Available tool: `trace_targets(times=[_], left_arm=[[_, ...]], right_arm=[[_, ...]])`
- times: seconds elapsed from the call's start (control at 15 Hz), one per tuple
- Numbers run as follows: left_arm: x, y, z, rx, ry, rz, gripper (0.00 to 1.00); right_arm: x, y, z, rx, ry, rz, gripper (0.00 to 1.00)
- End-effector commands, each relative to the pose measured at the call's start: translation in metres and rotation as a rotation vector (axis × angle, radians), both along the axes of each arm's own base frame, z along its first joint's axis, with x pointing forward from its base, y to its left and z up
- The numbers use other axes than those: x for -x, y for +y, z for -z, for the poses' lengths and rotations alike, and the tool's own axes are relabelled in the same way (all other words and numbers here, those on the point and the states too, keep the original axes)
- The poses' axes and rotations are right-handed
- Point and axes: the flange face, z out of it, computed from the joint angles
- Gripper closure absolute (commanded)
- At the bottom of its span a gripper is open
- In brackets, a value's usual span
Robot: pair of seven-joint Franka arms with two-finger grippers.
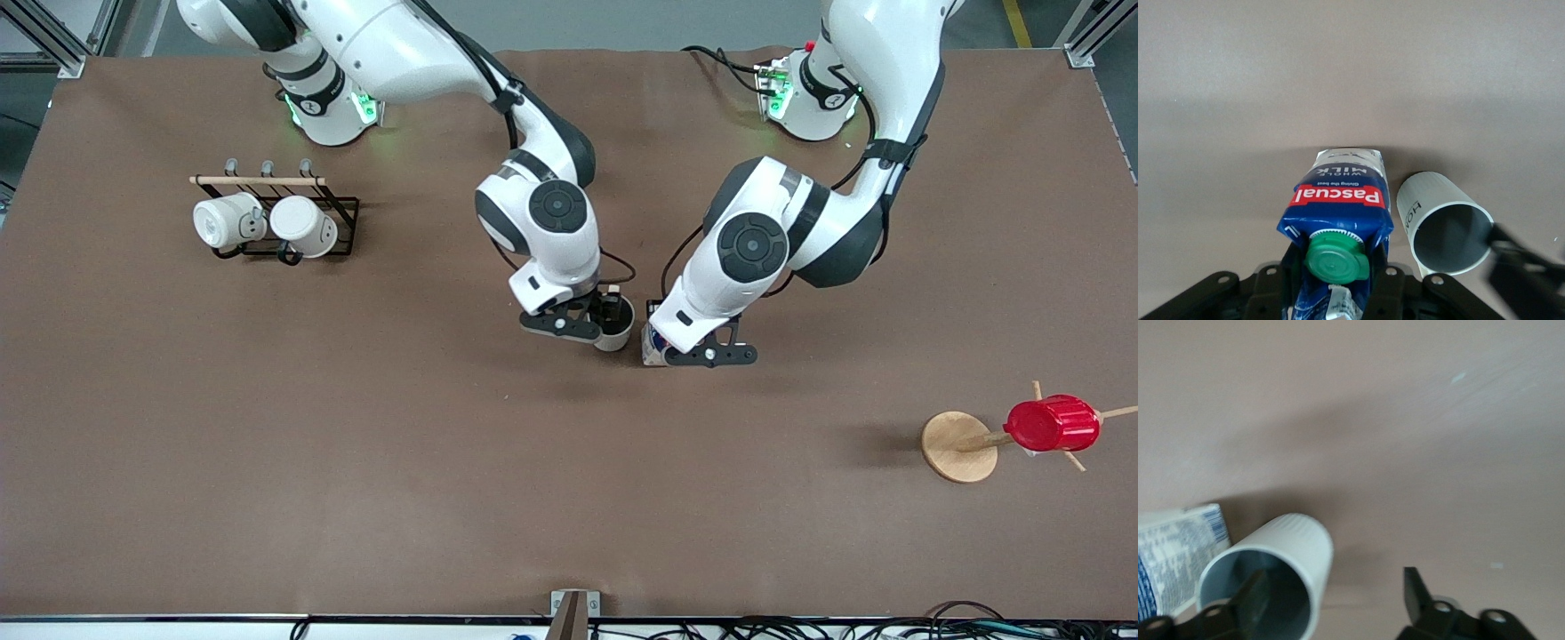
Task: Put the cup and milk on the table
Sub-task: 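Set the mug down, open the right gripper and withdraw it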
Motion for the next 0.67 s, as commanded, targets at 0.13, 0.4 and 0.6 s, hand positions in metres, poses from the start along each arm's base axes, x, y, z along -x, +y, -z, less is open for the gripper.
trace_targets(times=[0.13,0.4,0.6], left_arm=[[0.013,-0.011,-0.017,-0.013,0.002,-0.01,0.81],[0.022,-0.014,-0.004,-0.045,0.004,0.018,0.8],[0.021,-0.008,-0.002,-0.046,0.008,0.039,0.71]], right_arm=[[-0.035,-0.118,-0.132,0.136,-0.066,0.106,0.0],[-0.076,-0.263,-0.228,0.145,-0.1,0.136,0.0],[-0.083,-0.371,-0.283,0.141,-0.108,0.096,0.0]])
